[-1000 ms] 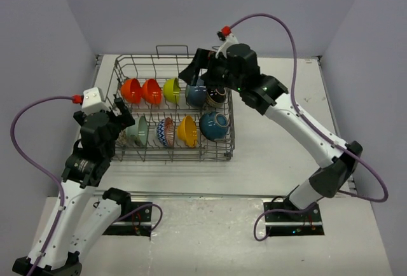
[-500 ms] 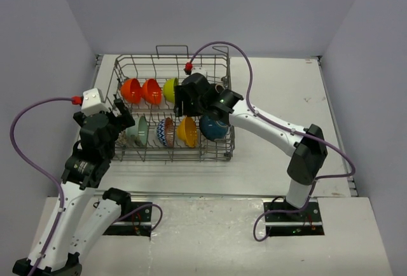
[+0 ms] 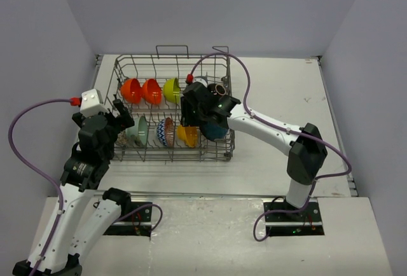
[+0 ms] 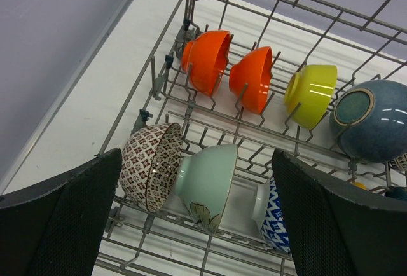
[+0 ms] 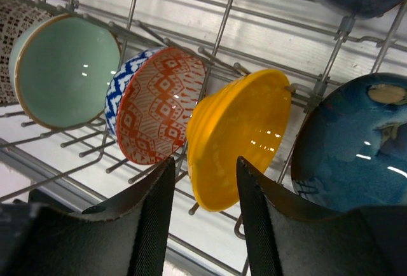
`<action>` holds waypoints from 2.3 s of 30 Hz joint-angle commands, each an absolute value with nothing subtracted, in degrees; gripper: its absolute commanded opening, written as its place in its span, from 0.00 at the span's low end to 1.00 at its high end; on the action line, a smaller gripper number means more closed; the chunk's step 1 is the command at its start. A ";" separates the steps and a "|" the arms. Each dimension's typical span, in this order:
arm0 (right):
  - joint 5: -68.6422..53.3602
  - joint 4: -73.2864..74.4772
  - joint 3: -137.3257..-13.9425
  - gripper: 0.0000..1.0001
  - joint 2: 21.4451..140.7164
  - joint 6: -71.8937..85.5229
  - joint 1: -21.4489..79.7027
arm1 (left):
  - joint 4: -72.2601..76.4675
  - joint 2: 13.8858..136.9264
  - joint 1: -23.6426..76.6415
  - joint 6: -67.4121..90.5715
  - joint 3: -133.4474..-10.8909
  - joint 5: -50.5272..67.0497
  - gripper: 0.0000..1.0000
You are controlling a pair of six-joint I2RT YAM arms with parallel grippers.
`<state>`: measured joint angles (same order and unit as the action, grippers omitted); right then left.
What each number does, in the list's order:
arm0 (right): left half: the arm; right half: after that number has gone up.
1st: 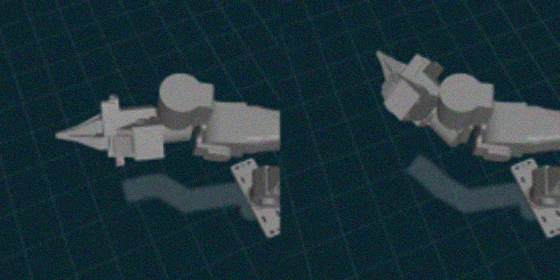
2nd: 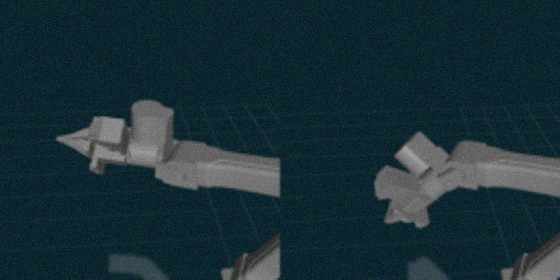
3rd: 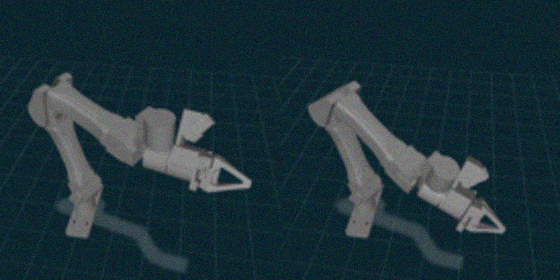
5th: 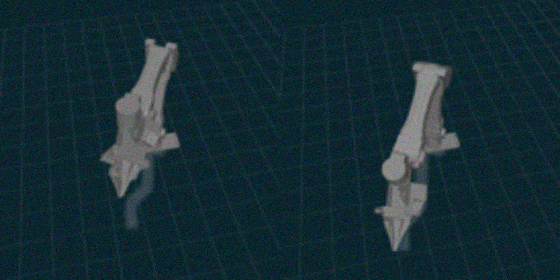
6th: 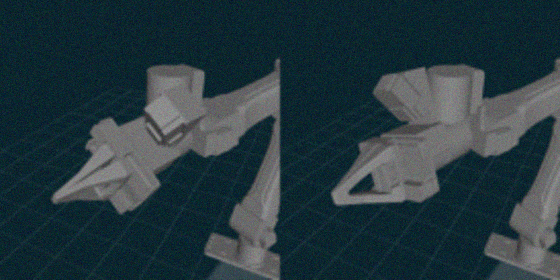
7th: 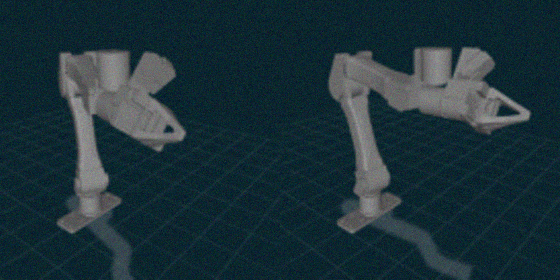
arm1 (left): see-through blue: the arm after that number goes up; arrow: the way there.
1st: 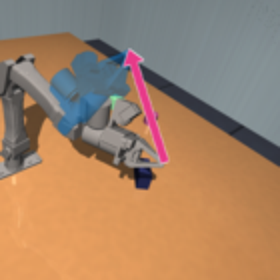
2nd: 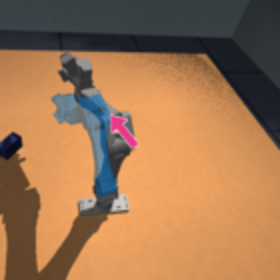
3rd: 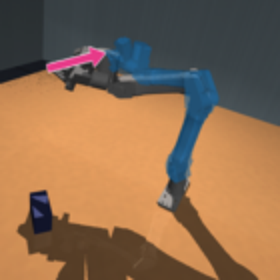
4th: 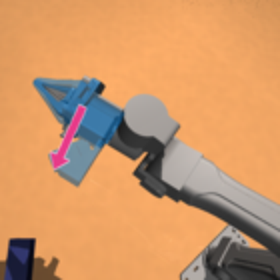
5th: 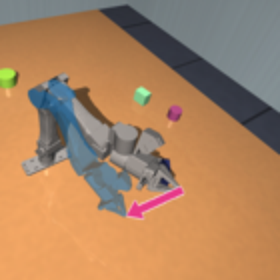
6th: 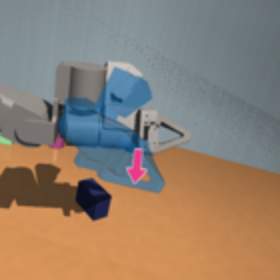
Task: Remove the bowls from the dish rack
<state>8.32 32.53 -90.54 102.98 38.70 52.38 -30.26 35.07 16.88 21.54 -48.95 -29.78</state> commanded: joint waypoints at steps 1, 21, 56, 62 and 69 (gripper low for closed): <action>6.07 31.38 -90.26 0.44 103.09 40.43 52.56 | -27.86 34.72 16.79 22.15 -48.69 -29.62 1.00; -2.55 27.60 -88.95 0.32 107.14 41.92 50.63 | -28.04 34.72 16.79 22.06 -48.52 -29.71 1.00; -13.36 13.54 -79.45 0.00 98.97 47.37 47.29 | -27.86 34.98 16.96 22.06 -48.43 -29.27 1.00; -15.38 11.87 -78.58 0.00 97.03 47.99 46.58 | -27.95 35.07 16.96 22.06 -48.60 -29.18 1.00; -18.01 10.37 -78.13 0.00 95.10 48.95 46.14 | -27.86 35.16 16.96 22.15 -48.52 -29.18 1.00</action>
